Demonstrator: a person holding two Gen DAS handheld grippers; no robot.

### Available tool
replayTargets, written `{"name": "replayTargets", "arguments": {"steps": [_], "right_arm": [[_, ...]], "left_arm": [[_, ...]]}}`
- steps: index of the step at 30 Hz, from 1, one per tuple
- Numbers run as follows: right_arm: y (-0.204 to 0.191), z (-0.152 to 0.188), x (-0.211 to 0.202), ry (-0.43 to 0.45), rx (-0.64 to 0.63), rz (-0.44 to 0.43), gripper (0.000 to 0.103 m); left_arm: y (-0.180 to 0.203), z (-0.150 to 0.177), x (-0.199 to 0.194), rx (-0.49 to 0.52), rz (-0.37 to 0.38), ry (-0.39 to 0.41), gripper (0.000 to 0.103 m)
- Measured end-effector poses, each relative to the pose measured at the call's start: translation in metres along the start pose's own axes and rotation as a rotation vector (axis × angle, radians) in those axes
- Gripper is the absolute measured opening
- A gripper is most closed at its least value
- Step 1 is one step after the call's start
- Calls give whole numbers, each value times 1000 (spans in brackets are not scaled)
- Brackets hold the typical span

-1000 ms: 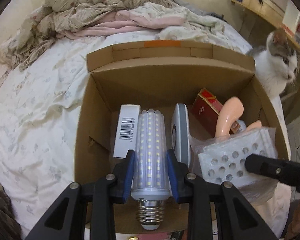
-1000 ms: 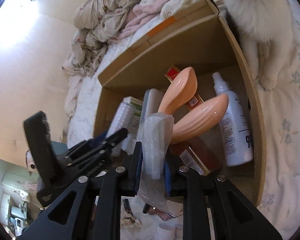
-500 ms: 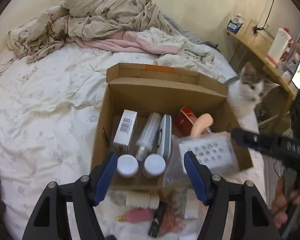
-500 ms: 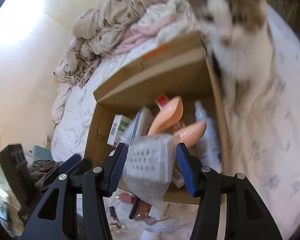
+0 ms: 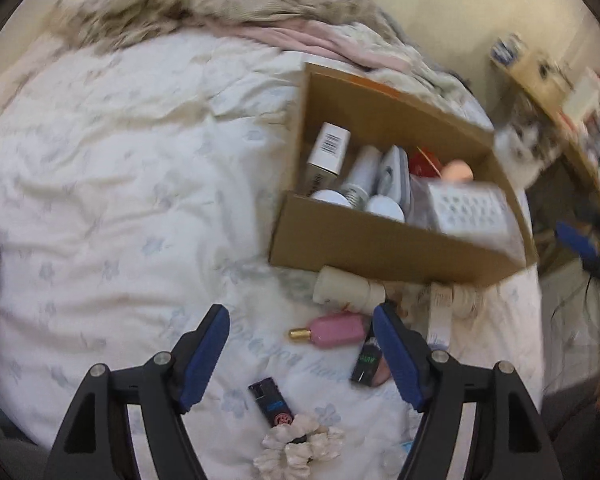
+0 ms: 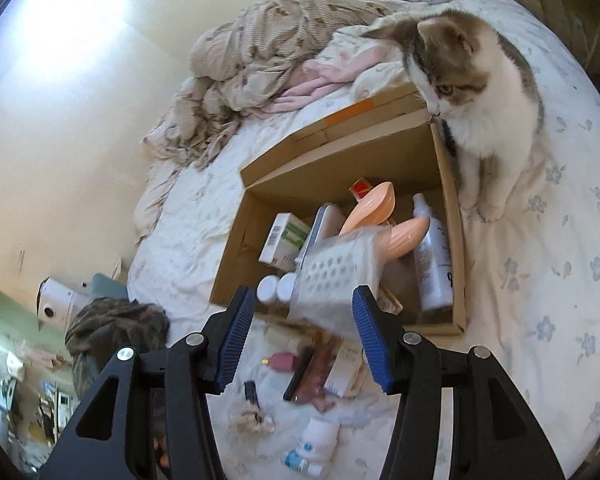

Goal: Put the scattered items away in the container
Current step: 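Lower the corn bulb and bagged pill tray into the box, open both grippers, then grasp the white medicine box with right gripper while left grasps white pill jar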

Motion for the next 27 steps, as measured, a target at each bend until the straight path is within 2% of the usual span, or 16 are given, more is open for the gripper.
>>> {"name": "replayTargets", "arguments": {"steps": [3, 8, 13, 18, 20, 22, 24, 27], "right_arm": [[-4, 14, 4, -58, -33, -19, 56], [-12, 41, 40, -203, -89, 11, 56], [-2, 66, 90, -332, -33, 62, 56], [13, 73, 125, -384, 62, 118, 56], [11, 72, 138, -387, 60, 132, 56], [11, 75, 153, -399, 12, 190, 56], [12, 77, 159, -374, -29, 216, 53], [12, 78, 154, -363, -57, 213, 39]], "left_arm": [[-8, -2, -4, -56, 22, 25, 75], [-9, -2, -3, -67, 18, 23, 75], [-17, 0, -1, -90, 2, 7, 75], [-22, 2, -1, -113, 3, 1, 75], [-20, 4, 1, -105, 1, -10, 75], [-17, 5, 5, -86, -4, -25, 75], [-14, 7, 9, -66, -14, -41, 75], [-10, 11, 16, -51, -6, -74, 75]]}}
Point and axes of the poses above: each gripper's, at about its wrist camera, not at the fingertips, and x roughly the way its jaws point, y to its right, z to its underside, the point moved 4 cm from there along x, roughly the way its jaws point, and after that the axes turned 10 degrees about z, right-handed, at the moved point
